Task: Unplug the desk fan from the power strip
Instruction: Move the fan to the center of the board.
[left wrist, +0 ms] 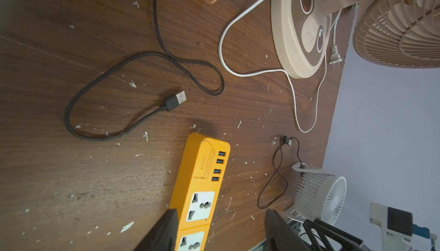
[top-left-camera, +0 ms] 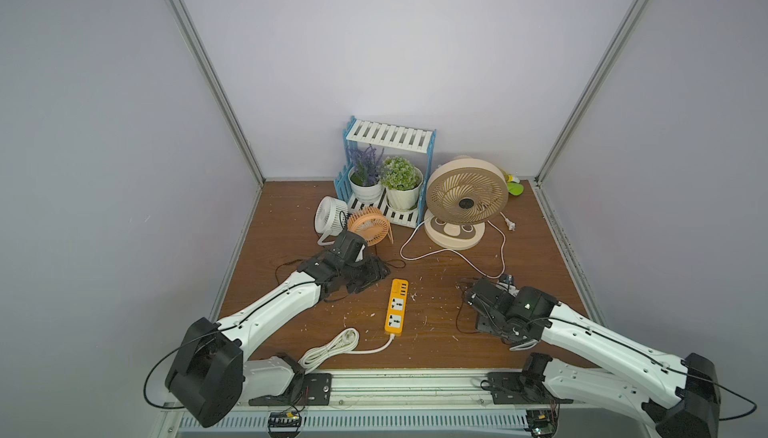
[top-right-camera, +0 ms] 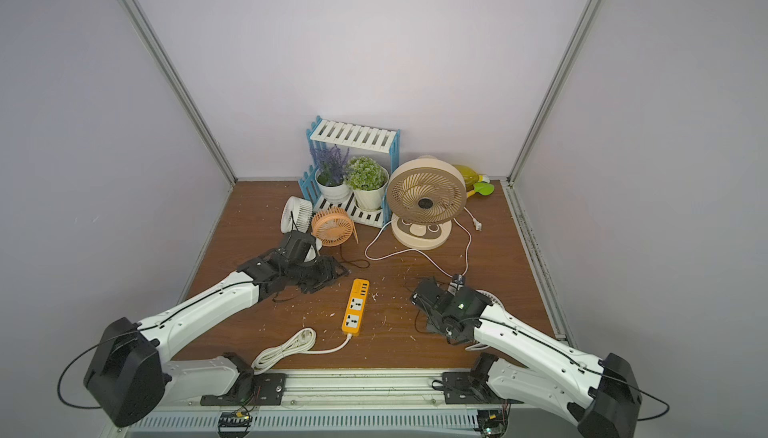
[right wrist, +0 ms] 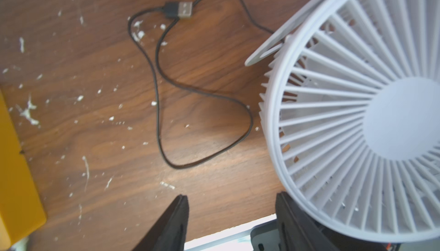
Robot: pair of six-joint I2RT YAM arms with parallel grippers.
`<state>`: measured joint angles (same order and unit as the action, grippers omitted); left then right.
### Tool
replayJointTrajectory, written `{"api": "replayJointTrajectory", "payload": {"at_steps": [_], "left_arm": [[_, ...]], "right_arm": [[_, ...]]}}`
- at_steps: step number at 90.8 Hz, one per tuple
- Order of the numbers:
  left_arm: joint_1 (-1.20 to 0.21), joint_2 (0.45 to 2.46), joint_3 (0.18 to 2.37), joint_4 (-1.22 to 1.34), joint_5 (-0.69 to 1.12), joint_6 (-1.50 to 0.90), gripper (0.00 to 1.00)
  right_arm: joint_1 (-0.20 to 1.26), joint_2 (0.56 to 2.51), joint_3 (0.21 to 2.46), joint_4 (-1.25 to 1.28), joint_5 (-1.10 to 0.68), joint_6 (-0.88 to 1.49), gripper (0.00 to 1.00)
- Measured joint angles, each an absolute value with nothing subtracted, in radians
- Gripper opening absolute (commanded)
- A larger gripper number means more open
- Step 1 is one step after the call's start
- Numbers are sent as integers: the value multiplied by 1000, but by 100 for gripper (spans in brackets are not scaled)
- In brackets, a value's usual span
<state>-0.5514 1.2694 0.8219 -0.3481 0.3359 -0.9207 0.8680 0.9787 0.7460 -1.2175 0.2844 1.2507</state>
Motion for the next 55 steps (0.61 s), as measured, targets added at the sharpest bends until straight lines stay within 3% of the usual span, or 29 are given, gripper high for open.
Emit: {"api": "replayJointTrajectory", "payload": {"at_steps": [20,55], "left_arm": [[-516,1258,822,-383,333,-915,62],[-497,1218,813,-412,324,-912,62]], "right_arm": [[799,1053,746,-1222,357,1242,62],[498,1037,760,-1187,389,999,62]]}}
